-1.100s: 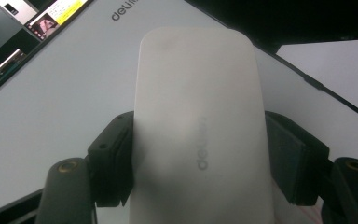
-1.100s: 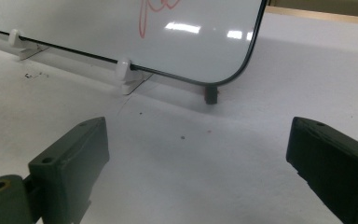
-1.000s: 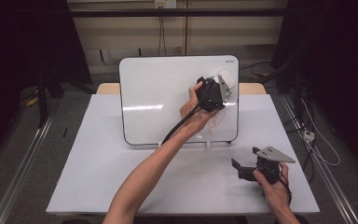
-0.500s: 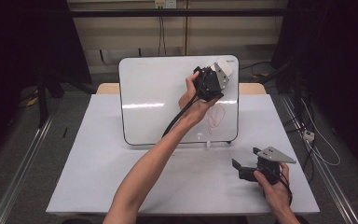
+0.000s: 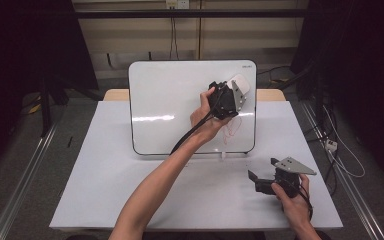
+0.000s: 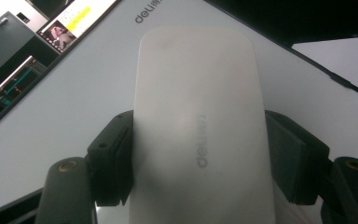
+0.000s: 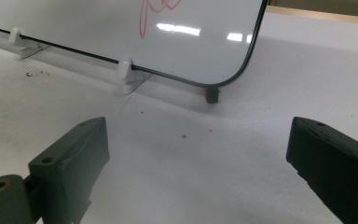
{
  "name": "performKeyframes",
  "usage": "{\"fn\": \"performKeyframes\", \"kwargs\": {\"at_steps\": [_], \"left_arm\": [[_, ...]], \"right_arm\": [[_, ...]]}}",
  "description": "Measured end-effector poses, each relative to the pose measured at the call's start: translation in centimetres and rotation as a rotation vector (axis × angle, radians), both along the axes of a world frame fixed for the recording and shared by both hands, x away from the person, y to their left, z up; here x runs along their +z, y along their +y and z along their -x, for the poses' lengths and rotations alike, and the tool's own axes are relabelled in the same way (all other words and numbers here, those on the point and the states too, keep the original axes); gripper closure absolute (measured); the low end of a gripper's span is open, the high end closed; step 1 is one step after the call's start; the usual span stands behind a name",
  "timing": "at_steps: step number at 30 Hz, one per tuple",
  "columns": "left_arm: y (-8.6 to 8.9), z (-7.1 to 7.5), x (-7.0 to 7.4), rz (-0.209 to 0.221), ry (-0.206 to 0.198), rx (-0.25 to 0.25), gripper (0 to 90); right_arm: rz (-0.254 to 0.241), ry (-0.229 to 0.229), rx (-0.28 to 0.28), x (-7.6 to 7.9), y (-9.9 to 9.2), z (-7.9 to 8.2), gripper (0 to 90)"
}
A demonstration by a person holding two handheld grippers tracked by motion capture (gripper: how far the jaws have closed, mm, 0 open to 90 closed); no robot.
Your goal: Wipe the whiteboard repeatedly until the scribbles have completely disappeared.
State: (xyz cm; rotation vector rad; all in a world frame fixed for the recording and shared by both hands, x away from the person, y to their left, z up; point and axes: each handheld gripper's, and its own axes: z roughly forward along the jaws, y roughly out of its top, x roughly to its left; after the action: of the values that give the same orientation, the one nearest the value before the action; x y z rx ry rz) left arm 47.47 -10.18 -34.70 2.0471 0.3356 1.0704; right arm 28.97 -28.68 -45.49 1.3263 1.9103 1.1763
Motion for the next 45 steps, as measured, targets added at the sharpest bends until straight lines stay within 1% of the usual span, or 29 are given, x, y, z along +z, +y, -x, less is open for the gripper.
{"fn": "performKeyframes", "kwargs": {"at_steps": [2, 5, 11, 16, 19, 21, 26, 27, 30, 31, 32, 33, 37, 40, 42, 44, 45], "left_arm": [[0.1, 0.3, -0.6, -0.006, -0.002, -0.007, 31.1], [0.2, 0.9, -1.3, -0.004, -0.003, -0.014, 31.1], [0.4, 1.7, -2.1, -0.021, 0.000, -0.028, 31.1], [0.6, 2.7, -3.3, -0.014, 0.004, -0.036, 31.1], [0.7, 3.3, -4.1, 0.006, 0.009, -0.039, 31.0], [0.8, 3.6, -4.3, 0.008, 0.000, -0.037, 31.0], [1.0, 3.3, -4.1, 0.018, 0.023, -0.048, 31.0], [0.9, 3.2, -4.1, 0.014, 0.018, -0.046, 31.0], [0.9, 3.0, -3.8, 0.011, 0.035, -0.046, 30.7], [0.8, 2.9, -3.7, 0.014, 0.032, -0.046, 30.7], [0.8, 2.8, -3.5, 0.012, 0.039, -0.043, 30.7], [0.8, 2.7, -3.4, 0.012, 0.033, -0.042, 30.7], [0.9, 1.9, -2.5, 0.018, 0.030, -0.030, 30.8], [1.0, 1.3, -1.7, 0.011, 0.024, -0.022, 30.8], [1.1, 1.0, -1.2, 0.014, 0.019, -0.018, 30.9], [1.3, 0.8, -1.0, 0.025, 0.024, -0.014, 30.9], [1.3, 0.8, -1.1, 0.023, 0.018, -0.015, 30.9]], "right_arm": [[0.000, 0.000, -0.001, 0.0, 0.0, 0.0, 5.8], [-0.001, 0.003, -0.001, 0.0, 0.1, 0.1, 5.8], [0.003, 0.001, 0.001, 0.0, 0.1, 0.0, 5.8], [0.005, 0.000, 0.002, 0.0, 0.1, 0.0, 5.8], [0.005, 0.000, 0.001, 0.0, 0.1, 0.0, 5.8], [0.005, 0.001, 0.001, 0.0, 0.2, 0.0, 5.8], [0.002, 0.003, 0.001, 0.0, 0.2, 0.0, 5.8], [0.003, 0.002, 0.002, 0.0, 0.1, 0.0, 5.8], [0.001, 0.003, 0.002, 0.0, 0.0, 0.0, 5.8], [0.003, 0.000, 0.002, 0.0, 0.0, 0.0, 5.8], [0.003, 0.000, 0.002, 0.0, 0.0, 0.0, 5.8], [0.003, 0.000, 0.003, 0.0, 0.0, 0.0, 5.8], [0.001, 0.003, 0.003, 0.0, 0.1, 0.0, 5.8], [0.000, 0.000, 0.003, 0.0, 0.0, 0.0, 5.9], [0.000, 0.001, 0.001, 0.0, 0.0, 0.0, 5.9], [0.000, 0.000, 0.002, 0.0, 0.0, 0.0, 5.9], [0.000, 0.000, 0.003, 0.0, 0.0, 0.0, 5.8]]}}
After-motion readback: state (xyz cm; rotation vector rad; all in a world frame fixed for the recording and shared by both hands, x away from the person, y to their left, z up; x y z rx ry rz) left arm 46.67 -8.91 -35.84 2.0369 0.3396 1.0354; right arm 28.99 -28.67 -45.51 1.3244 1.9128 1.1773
